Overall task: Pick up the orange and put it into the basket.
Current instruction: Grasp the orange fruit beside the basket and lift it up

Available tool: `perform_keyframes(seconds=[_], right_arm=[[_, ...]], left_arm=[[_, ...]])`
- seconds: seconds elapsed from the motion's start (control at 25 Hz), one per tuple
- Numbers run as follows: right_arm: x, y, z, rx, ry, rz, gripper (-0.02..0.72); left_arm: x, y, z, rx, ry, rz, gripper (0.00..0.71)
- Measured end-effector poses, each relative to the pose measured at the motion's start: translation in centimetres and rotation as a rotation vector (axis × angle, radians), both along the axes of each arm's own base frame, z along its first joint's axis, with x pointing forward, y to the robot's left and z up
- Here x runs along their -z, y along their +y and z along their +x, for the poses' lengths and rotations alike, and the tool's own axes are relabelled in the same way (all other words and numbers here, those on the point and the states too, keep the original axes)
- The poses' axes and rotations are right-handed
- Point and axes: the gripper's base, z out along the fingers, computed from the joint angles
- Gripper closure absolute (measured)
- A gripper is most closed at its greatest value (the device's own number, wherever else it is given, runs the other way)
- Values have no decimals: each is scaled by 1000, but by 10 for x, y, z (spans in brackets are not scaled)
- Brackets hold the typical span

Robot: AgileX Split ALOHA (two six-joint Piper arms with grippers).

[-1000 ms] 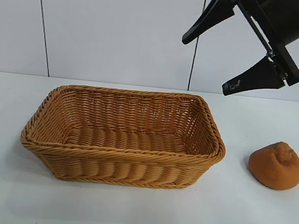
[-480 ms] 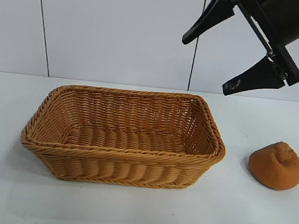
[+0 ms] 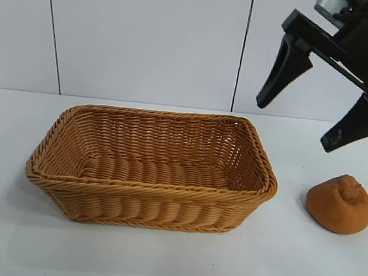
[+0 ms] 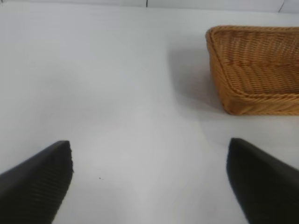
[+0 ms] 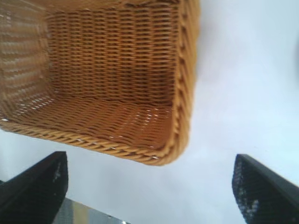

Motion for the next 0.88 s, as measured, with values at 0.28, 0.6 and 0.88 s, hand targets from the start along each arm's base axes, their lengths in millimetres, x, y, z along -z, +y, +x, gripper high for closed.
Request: perform_keyframes(seconds=[0.28,0.6,0.88], right_arm=[[4,-27,4,44,0,-159,52],[4,-71,11,180,0,-175,52],[3,-74,15,204,-47,-166,52]], left_arm=[[0,0,0,0,0,0,71],[0,0,0,0,0,0,71],[0,0,0,0,0,0,71]])
